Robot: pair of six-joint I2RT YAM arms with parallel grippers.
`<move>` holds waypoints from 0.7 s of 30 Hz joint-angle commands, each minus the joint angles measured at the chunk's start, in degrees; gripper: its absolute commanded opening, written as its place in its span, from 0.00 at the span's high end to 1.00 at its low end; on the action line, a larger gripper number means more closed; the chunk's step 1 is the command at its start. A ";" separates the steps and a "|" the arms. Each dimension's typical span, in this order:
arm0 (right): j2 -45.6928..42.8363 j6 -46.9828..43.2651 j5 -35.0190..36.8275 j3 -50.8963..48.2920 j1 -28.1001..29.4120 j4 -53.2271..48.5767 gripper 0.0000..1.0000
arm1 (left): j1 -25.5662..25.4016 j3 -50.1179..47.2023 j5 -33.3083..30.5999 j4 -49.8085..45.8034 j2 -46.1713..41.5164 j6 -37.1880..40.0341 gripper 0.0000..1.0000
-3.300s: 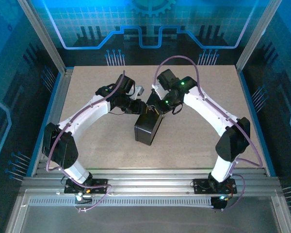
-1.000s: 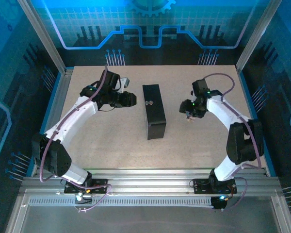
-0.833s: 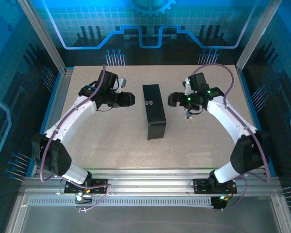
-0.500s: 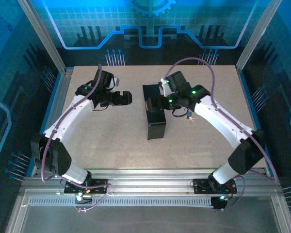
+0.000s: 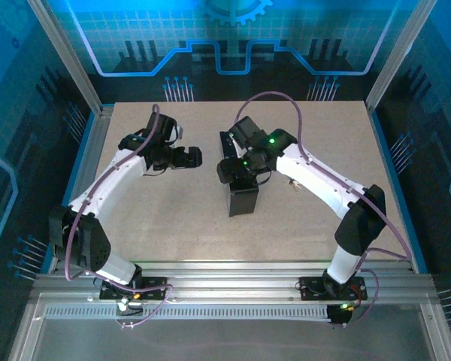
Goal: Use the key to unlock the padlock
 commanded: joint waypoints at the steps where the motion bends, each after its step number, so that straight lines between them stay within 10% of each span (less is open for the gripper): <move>1: 2.97 2.02 2.99 -0.34 0.47 -6.25 0.00 | 0.39 -0.30 -0.40 0.22 -1.88 1.26 0.01; 21: 1.23 -0.47 4.12 6.67 2.24 -5.57 0.00 | 0.50 0.09 0.69 0.22 -2.47 1.09 0.01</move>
